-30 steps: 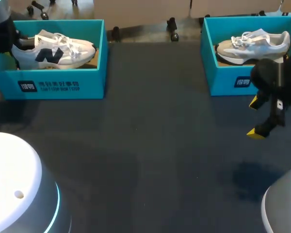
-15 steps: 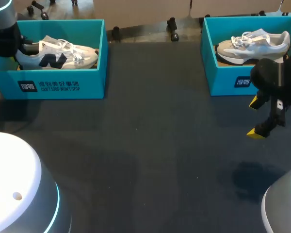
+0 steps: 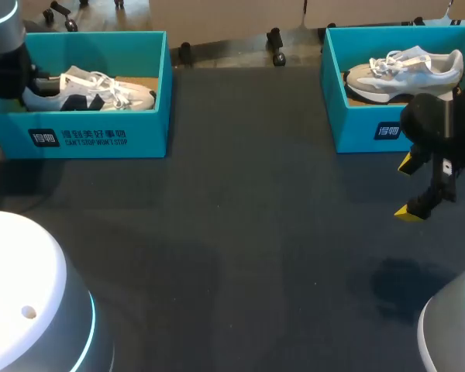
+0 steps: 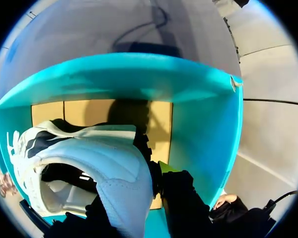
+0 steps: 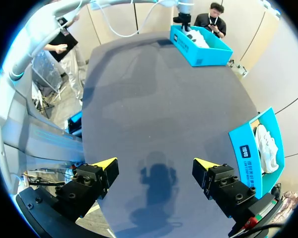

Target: Take the shoe out of the shoebox, open the shoe tongue, remove and reinsert the insole, then place the shoe into the shoebox

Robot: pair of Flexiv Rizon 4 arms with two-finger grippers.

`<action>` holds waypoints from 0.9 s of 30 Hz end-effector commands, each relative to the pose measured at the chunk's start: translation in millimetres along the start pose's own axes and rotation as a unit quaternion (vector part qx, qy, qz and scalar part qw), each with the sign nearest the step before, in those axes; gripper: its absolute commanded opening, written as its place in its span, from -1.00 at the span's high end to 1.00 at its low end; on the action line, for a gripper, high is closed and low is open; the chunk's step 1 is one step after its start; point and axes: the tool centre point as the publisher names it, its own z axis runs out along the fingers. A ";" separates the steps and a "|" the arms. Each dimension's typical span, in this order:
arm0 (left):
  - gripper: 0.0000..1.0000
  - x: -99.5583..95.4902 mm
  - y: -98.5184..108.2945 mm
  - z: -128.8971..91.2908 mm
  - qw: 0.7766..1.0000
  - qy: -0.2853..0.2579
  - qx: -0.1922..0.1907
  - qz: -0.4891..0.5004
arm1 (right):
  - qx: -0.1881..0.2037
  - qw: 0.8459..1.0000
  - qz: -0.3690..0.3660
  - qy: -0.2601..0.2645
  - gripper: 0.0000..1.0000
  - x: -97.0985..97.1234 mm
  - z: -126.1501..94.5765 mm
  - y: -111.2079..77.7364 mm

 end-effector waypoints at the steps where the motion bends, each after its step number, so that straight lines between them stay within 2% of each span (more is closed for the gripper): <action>1: 1.00 1.4 -12.1 -4.7 1.000 -0.001 -0.008 0.005 | 0.002 1.000 0.001 0.002 -1.00 -2.1 1.8 2.2; 12: 1.00 3.6 -24.2 2.3 1.000 0.003 0.001 0.014 | 0.002 1.000 0.001 0.002 -1.00 -2.1 1.8 2.2; 27: 1.00 2.9 -25.0 15.5 1.000 0.011 0.016 0.016 | 0.002 1.000 0.001 0.002 -1.00 -2.1 1.8 2.2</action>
